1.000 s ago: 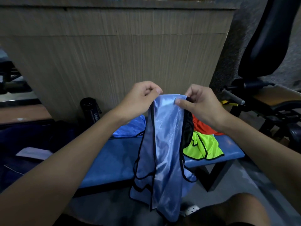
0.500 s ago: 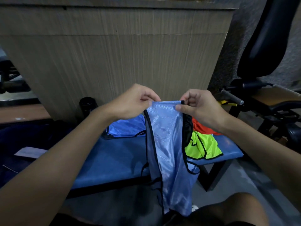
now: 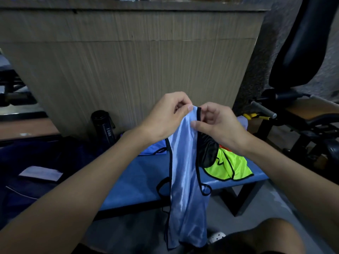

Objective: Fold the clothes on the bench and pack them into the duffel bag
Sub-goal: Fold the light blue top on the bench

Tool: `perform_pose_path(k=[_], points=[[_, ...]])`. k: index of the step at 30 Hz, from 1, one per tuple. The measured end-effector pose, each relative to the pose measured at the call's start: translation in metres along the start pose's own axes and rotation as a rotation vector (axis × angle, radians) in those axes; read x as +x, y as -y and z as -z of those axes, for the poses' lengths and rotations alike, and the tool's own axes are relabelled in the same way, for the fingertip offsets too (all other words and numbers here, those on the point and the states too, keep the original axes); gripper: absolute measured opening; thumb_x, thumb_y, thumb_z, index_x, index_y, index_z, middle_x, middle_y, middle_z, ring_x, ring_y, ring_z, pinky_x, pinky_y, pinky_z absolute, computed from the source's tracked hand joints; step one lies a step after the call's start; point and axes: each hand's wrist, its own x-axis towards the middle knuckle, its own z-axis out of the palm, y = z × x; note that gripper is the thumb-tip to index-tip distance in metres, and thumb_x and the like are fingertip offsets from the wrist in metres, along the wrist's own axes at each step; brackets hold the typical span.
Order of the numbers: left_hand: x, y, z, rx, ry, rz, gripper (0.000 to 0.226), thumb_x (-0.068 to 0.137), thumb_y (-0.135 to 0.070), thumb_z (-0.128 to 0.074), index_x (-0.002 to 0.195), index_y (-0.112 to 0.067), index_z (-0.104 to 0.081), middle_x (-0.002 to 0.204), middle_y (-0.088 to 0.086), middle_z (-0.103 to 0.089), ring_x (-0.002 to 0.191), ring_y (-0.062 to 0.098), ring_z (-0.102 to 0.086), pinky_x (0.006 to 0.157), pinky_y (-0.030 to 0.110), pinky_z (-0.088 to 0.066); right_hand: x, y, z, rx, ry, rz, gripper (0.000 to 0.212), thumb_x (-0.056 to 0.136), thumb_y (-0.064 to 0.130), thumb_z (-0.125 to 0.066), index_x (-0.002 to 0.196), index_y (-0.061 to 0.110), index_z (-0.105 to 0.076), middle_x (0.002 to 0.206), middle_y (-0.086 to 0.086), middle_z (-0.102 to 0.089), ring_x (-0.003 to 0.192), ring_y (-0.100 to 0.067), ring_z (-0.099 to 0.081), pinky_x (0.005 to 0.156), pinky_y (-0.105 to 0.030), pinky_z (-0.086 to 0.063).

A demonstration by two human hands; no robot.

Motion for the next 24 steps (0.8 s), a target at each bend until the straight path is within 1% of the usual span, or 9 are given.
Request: perform_pose_path(k=[3,8,12,14,16,19,21,23,24], points=[[0.002,0.003,-0.001,0.013,-0.083,-0.048,0.014,0.1,-0.008,-0.052,0.087,-0.007,-0.056,0.069,-0.008,-0.048,0.061,0.002,-0.043,0.061,0.021,-0.038,-0.007,-0.021,-0.01,-0.035,0.063,-0.047,0.022,0.084,0.0,-0.072,0.079,-0.01,-0.053,0.072,-0.01,-0.054,0.068,-0.015,-0.05,0.065,-0.033,-0.044],[0.004,0.008,0.008,0.01,-0.169,-0.027,0.016,0.102,-0.006,-0.048,0.086,-0.004,-0.052,0.051,-0.014,-0.037,0.047,0.002,-0.032,0.049,0.015,-0.026,-0.019,-0.052,-0.019,-0.172,0.135,-0.096,0.036,0.085,0.032,-0.065,0.077,-0.001,-0.053,0.07,-0.006,-0.05,0.066,-0.015,-0.042,0.061,-0.039,-0.04],[0.002,0.015,0.022,-0.05,-0.27,0.1,0.012,0.102,-0.002,-0.043,0.095,-0.008,-0.05,0.055,-0.005,-0.035,0.041,0.002,-0.029,0.041,0.019,-0.027,-0.027,-0.06,-0.016,-0.215,0.155,-0.127,0.017,0.093,0.014,-0.064,0.08,0.006,-0.057,0.071,-0.004,-0.054,0.065,-0.013,-0.047,0.063,-0.034,-0.041],[0.001,0.021,0.027,-0.063,-0.266,0.16,0.008,0.103,-0.012,-0.046,0.098,-0.012,-0.052,0.06,-0.004,-0.043,0.044,0.004,-0.037,0.045,0.022,-0.034,-0.028,-0.06,-0.015,-0.21,0.134,-0.138,0.012,0.093,0.01,-0.062,0.082,0.008,-0.059,0.071,-0.002,-0.056,0.065,-0.012,-0.049,0.064,-0.034,-0.042],[-0.003,0.021,0.027,0.011,-0.109,0.2,0.026,0.098,-0.043,-0.056,0.103,-0.018,-0.06,0.084,-0.006,-0.062,0.073,0.006,-0.06,0.069,0.026,-0.048,-0.029,-0.057,-0.017,-0.213,0.126,-0.13,0.012,0.094,0.01,-0.061,0.081,0.01,-0.06,0.069,0.0,-0.057,0.064,-0.01,-0.05,0.064,-0.032,-0.042],[-0.014,0.017,0.02,0.227,0.314,0.252,0.067,0.072,-0.073,-0.067,0.122,-0.029,-0.063,0.115,-0.011,-0.064,0.108,0.007,-0.06,0.095,0.028,-0.048,-0.027,-0.05,-0.021,-0.249,0.113,-0.055,0.016,0.094,0.011,-0.058,0.079,0.014,-0.058,0.066,0.0,-0.055,0.063,-0.006,-0.047,0.06,-0.03,-0.04],[-0.019,0.021,0.013,0.345,0.485,0.217,0.052,0.074,-0.065,-0.074,0.112,-0.031,-0.067,0.104,-0.011,-0.07,0.098,0.005,-0.063,0.091,0.034,-0.052,-0.024,-0.046,-0.023,-0.244,0.093,0.0,0.012,0.094,0.016,-0.055,0.083,0.014,-0.06,0.074,-0.009,-0.061,0.069,-0.012,-0.051,0.066,-0.039,-0.045],[-0.022,0.026,0.01,0.275,0.517,0.187,0.025,0.083,-0.043,-0.072,0.083,-0.019,-0.068,0.072,0.0,-0.066,0.066,0.009,-0.058,0.069,0.037,-0.052,-0.023,-0.044,-0.022,-0.241,0.076,0.02,0.012,0.095,0.016,-0.054,0.086,0.014,-0.062,0.078,-0.013,-0.062,0.07,-0.015,-0.052,0.069,-0.045,-0.046],[-0.023,0.027,0.01,0.209,0.501,0.191,0.027,0.087,-0.032,-0.069,0.072,-0.011,-0.061,0.062,0.005,-0.057,0.056,0.011,-0.048,0.06,0.035,-0.045,-0.023,-0.044,-0.021,-0.243,0.074,0.019,0.013,0.096,0.015,-0.055,0.086,0.014,-0.063,0.078,-0.013,-0.062,0.069,-0.014,-0.051,0.069,-0.045,-0.046]])
